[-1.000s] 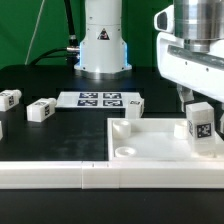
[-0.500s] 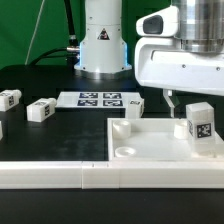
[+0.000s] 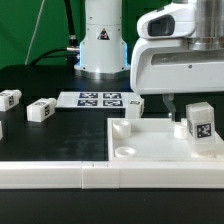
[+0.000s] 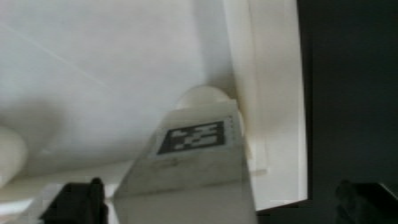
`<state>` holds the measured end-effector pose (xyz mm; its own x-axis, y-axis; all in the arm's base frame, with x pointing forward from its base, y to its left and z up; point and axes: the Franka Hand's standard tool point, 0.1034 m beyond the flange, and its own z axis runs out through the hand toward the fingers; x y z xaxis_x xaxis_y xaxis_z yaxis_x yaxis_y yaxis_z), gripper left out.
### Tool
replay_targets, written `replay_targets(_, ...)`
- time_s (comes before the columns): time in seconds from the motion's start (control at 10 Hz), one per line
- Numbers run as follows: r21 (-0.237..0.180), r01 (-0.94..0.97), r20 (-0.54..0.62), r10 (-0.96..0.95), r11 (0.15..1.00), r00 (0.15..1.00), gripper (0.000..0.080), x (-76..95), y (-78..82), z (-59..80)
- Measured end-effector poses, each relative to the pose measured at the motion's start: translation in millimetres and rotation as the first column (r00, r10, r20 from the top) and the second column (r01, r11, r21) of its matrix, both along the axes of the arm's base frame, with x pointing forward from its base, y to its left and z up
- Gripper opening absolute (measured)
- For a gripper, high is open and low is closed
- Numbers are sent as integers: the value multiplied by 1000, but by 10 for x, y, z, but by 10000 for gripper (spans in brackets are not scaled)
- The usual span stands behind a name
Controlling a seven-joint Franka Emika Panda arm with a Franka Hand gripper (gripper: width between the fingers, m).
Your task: Assemble one leg
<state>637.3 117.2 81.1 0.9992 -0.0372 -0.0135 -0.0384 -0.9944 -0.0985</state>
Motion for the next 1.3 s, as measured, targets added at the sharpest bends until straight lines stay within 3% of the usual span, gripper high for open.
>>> replay_targets(0.1,1,-11,1,11,1000,1000,649,0,-2,0)
replay_targets(0.3,0,-10,1,10,1000,1000,416,0,-3,-1)
replay_targets(0.4,0,-10,1,10,1000,1000,416,1,-4,-1)
replay_targets(0.5,0,-10,1,10,1000,1000,289,1,-5,-1)
replay_targets(0.9,-1,103,-6,-103,995,995,289,-3,-1,-5)
replay_targets(1.1,-17,420,-28,-420,908,907,290,-2,-1,-8)
replay_targets(1.3,-26,563,-38,-564,826,825,290,0,-7,-12)
